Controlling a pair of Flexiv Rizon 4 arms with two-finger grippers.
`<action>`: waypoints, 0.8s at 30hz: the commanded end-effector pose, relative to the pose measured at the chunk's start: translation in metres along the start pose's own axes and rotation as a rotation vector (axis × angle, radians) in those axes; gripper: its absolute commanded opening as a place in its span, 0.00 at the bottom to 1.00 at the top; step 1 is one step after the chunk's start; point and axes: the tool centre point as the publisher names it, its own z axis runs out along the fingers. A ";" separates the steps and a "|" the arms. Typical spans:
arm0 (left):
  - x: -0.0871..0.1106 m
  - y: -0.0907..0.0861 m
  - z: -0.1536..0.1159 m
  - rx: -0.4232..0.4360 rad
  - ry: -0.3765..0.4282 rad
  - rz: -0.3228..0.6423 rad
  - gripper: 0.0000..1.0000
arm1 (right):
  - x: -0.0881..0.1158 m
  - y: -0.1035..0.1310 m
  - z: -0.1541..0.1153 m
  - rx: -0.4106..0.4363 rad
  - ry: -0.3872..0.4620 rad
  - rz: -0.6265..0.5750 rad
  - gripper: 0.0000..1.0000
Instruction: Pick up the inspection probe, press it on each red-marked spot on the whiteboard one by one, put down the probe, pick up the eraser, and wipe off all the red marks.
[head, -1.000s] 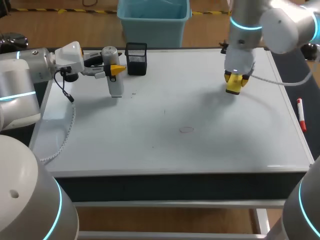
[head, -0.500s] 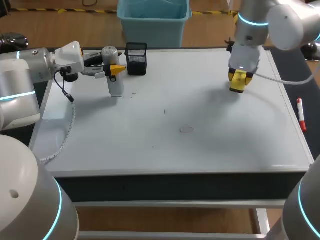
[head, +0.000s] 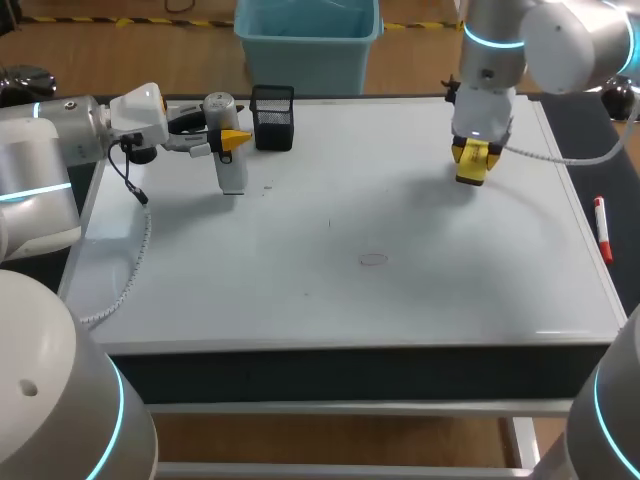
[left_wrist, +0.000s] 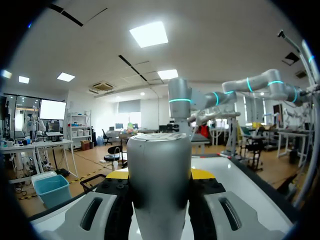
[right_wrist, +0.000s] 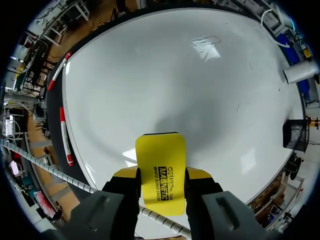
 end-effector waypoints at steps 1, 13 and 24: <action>0.000 -0.001 0.000 0.002 -0.002 0.001 0.00 | 0.000 -0.002 -0.001 -0.002 0.004 -0.002 0.00; 0.000 -0.001 0.000 0.002 -0.002 0.001 0.00 | 0.000 -0.002 -0.001 -0.002 0.004 -0.002 0.00; 0.014 -0.004 0.011 -0.026 0.034 0.010 0.00 | 0.000 -0.002 -0.001 -0.002 0.004 -0.002 0.00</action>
